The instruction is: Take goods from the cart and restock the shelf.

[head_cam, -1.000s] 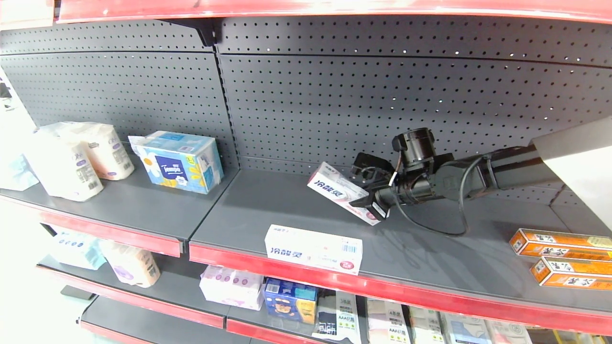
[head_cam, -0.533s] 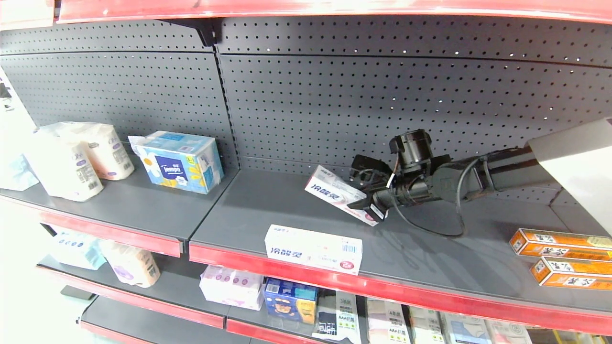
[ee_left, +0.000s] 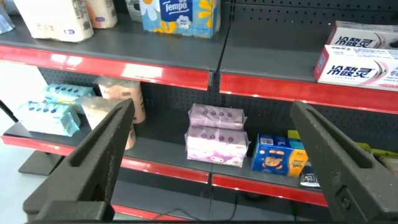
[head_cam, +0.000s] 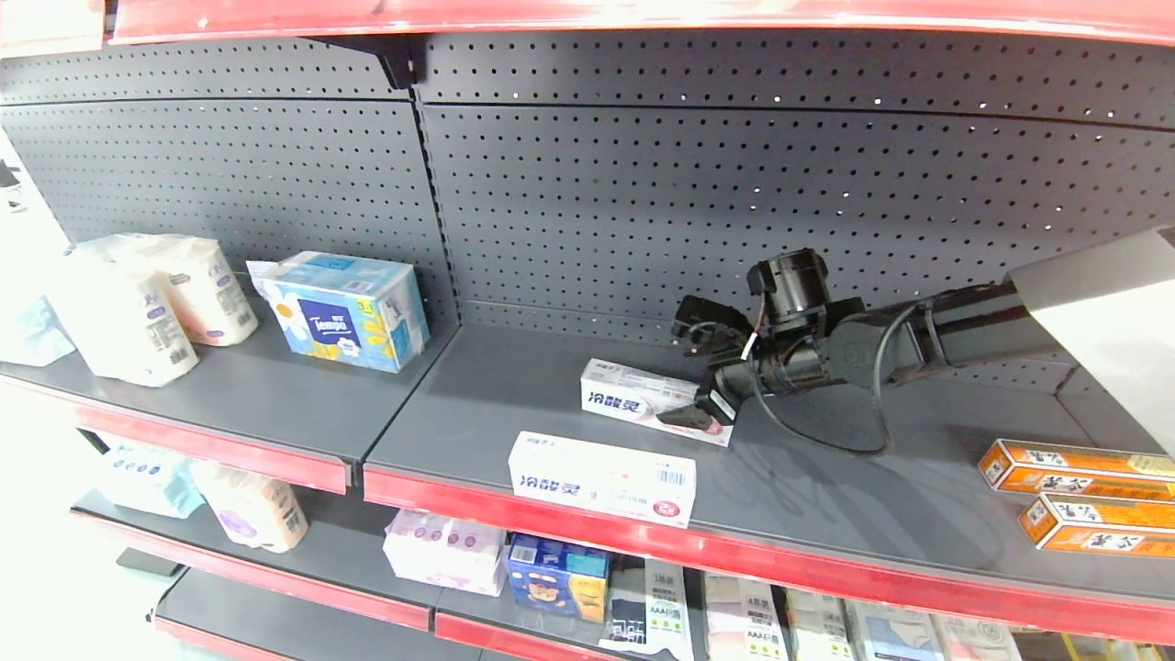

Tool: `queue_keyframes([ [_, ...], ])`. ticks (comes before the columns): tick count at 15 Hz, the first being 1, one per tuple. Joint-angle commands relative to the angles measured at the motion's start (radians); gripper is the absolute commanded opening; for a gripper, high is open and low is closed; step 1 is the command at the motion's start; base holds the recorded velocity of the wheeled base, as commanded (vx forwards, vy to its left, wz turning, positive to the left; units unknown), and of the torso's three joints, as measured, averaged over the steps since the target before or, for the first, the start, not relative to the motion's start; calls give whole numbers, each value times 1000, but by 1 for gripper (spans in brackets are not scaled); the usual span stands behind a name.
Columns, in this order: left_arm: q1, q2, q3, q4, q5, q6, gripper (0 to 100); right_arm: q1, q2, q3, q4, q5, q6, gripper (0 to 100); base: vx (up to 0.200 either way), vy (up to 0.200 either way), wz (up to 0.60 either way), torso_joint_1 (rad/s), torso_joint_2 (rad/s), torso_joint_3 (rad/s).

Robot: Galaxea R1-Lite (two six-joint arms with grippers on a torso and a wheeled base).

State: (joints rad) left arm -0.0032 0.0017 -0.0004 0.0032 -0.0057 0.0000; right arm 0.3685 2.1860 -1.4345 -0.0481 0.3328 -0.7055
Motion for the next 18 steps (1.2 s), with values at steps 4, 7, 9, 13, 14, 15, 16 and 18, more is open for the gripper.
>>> queue_keyframes([
  [4,0,1,0,0,0,0,100,-54,-29,6,1,23,74,100,0,0,0,0,0,0],
  [7,0,1,0,0,0,0,100,-89,-68,19,8,34,110,100,0,0,0,0,0,0],
  [9,0,1,-1,0,0,0,100,-99,-97,72,7,42,110,100,0,0,0,0,0,0],
  [13,0,1,0,0,0,0,100,-122,-153,140,1,58,118,100,0,0,0,0,0,0],
  [14,0,1,0,0,0,0,100,-128,-158,144,2,58,120,100,0,0,0,0,0,0],
  [15,0,1,0,0,0,0,100,-149,-172,160,7,60,133,100,0,0,0,0,0,0],
  [16,0,1,0,0,0,0,100,-158,-186,174,5,60,155,100,0,0,0,0,0,0],
  [18,0,1,0,0,0,0,100,-177,-216,210,1,63,187,100,0,0,0,0,0,0],
])
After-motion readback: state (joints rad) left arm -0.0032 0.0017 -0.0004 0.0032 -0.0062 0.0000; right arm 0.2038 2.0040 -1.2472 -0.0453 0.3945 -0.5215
